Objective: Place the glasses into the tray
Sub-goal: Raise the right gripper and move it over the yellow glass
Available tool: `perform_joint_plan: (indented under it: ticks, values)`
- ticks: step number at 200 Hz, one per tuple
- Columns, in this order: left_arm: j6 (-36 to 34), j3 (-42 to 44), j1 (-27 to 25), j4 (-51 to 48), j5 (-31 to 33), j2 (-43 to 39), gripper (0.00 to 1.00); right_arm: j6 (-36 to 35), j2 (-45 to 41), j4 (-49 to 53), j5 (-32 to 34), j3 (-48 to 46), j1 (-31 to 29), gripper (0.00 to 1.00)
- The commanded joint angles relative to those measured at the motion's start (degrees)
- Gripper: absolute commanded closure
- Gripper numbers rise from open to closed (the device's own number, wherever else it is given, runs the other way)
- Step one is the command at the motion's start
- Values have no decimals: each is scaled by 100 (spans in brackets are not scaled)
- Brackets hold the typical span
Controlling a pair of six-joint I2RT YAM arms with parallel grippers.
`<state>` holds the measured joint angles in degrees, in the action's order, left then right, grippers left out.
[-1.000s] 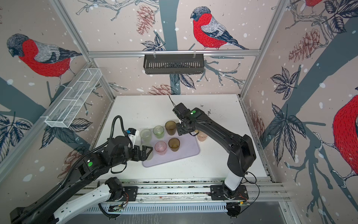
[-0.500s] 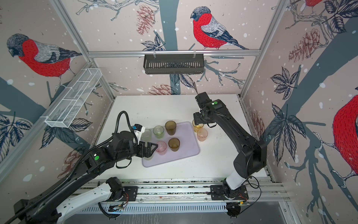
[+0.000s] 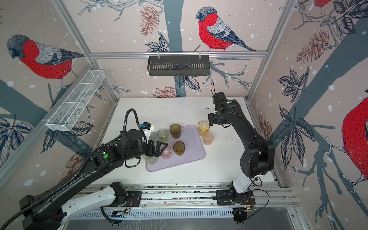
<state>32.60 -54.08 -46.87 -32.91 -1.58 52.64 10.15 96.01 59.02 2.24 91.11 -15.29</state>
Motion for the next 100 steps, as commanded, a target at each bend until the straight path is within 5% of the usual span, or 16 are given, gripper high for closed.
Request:
perform_joint_plan:
  ticks: [1, 100]
  values:
    - [-10, -133, -127, 358, -35, 150, 3, -181, 100, -140, -110, 12, 25, 25]
    - [-1, -509, -463, 944, -197, 1013, 3, -266, 850, -508, -412, 218, 64, 27]
